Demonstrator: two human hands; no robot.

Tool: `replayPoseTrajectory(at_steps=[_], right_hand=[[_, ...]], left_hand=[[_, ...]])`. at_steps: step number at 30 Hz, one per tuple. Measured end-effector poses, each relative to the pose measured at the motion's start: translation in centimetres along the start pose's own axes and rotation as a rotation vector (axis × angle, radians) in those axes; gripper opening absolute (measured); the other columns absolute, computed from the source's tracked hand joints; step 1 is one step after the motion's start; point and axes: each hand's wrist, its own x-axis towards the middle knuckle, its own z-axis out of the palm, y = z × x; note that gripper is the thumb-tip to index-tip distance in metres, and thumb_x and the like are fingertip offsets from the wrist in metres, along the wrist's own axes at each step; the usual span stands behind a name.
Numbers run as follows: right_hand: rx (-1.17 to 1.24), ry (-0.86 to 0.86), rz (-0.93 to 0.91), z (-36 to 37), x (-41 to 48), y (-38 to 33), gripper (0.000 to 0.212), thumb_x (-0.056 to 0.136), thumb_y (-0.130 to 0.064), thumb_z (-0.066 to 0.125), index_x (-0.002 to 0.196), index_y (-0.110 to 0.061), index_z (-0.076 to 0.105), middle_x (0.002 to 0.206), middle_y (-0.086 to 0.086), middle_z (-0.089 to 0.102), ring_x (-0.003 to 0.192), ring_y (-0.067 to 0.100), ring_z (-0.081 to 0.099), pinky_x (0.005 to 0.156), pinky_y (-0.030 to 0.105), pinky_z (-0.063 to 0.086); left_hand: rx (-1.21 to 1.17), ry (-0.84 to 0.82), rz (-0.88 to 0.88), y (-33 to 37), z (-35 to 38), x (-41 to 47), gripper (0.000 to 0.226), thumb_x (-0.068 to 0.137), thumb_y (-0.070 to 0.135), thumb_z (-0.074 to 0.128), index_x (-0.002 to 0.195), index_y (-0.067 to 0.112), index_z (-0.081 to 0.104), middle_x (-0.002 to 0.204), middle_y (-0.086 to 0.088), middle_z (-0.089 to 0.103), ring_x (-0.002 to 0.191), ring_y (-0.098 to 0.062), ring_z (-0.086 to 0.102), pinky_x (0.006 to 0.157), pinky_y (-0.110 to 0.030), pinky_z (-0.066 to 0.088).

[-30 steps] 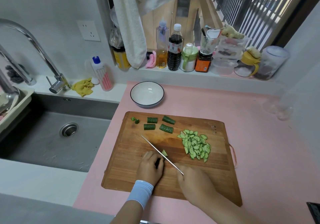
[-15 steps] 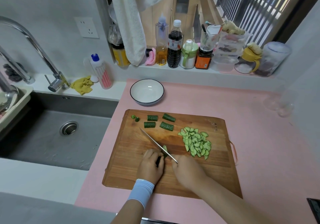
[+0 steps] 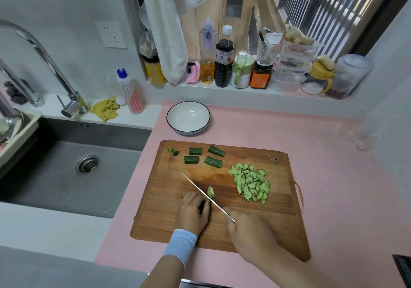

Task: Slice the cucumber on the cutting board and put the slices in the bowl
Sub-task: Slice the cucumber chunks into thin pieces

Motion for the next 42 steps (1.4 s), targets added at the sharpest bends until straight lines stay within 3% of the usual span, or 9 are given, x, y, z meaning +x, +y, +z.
replayPoseTrajectory(at_steps=[2,6,11,14,22,28,32,37,42], right_hand=[[0.010,0.004,-0.020,-0.2,-0.4,0.3,0.028,0.101,-0.035,0.038,0.123,-0.037,0.057,0.086,-0.005,0.067,0.077,0.021,0.059,0.067,0.031,0.043],[0.012,-0.007,-0.006,-0.4,-0.1,0.3,0.024,0.102,-0.032,0.040,0.112,-0.028,0.062,0.063,-0.012,0.046,0.067,0.016,0.047,0.063,0.029,0.036],[0.037,-0.050,0.029,-0.4,1.3,-0.5,0.024,0.101,-0.031,0.041,0.106,-0.027,0.064,0.081,-0.001,0.067,0.069,0.017,0.050,0.064,0.028,0.035],[0.049,-0.096,0.033,-0.6,2.4,-1.4,0.020,0.101,-0.028,0.041,0.086,-0.031,0.054,0.073,-0.003,0.059,0.073,0.023,0.056,0.064,0.029,0.037],[0.062,-0.078,0.021,0.1,2.9,-1.5,0.021,0.100,-0.031,0.041,0.101,-0.029,0.062,0.072,-0.003,0.059,0.075,0.027,0.062,0.063,0.031,0.041],[0.034,-0.033,0.014,-0.1,1.6,-1.1,0.029,0.100,-0.038,0.038,0.123,-0.042,0.056,0.091,0.001,0.072,0.085,0.026,0.066,0.071,0.034,0.050],[0.044,-0.031,-0.005,-0.5,0.6,-0.2,0.027,0.100,-0.037,0.037,0.118,-0.039,0.057,0.081,-0.005,0.066,0.076,0.021,0.061,0.066,0.032,0.045],[0.032,-0.028,-0.007,-0.8,-0.2,0.3,0.023,0.102,-0.032,0.039,0.106,-0.027,0.061,0.062,-0.010,0.045,0.067,0.016,0.047,0.063,0.030,0.039],[0.036,-0.059,0.022,-0.7,0.3,-0.2,0.022,0.103,-0.033,0.038,0.097,-0.030,0.059,0.061,-0.010,0.048,0.067,0.017,0.050,0.062,0.028,0.036]], left_hand=[[0.003,0.004,0.006,-0.1,0.0,0.0,0.009,0.081,0.015,0.068,0.074,0.011,0.066,0.079,0.001,0.060,0.077,-0.017,0.056,0.075,-0.025,0.048],[-0.017,0.023,0.022,0.1,0.0,0.1,0.015,0.073,0.002,0.079,0.074,0.011,0.067,0.078,0.001,0.060,0.076,-0.013,0.052,0.076,-0.016,0.043],[-0.040,0.016,0.028,0.0,-0.1,0.0,0.008,0.077,0.005,0.074,0.078,0.011,0.069,0.083,0.002,0.064,0.079,-0.015,0.056,0.079,-0.017,0.044],[-0.044,0.023,0.040,0.1,-0.2,0.0,0.011,0.084,0.017,0.061,0.080,0.012,0.069,0.085,0.002,0.064,0.081,-0.014,0.057,0.082,-0.019,0.045],[-0.041,0.034,0.039,0.4,-0.3,-0.1,0.015,0.085,0.020,0.058,0.080,0.011,0.069,0.082,0.000,0.061,0.078,-0.016,0.056,0.080,-0.020,0.045],[-0.057,0.027,0.031,0.6,-0.4,0.0,0.015,0.084,0.021,0.058,0.079,0.012,0.069,0.081,0.001,0.062,0.077,-0.014,0.055,0.084,-0.011,0.039],[-0.046,0.033,0.029,0.5,-0.4,0.0,0.014,0.085,0.021,0.059,0.078,0.012,0.068,0.081,0.002,0.061,0.077,-0.013,0.054,0.088,-0.005,0.033],[-0.038,0.047,0.057,0.5,-0.4,0.0,0.008,0.083,0.016,0.064,0.076,0.014,0.066,0.078,0.003,0.058,0.075,-0.013,0.052,0.082,-0.010,0.037],[-0.031,0.041,0.035,0.4,-0.2,-0.1,0.016,0.073,0.001,0.078,0.076,0.012,0.068,0.079,0.002,0.060,0.076,-0.012,0.052,0.079,-0.011,0.039]])
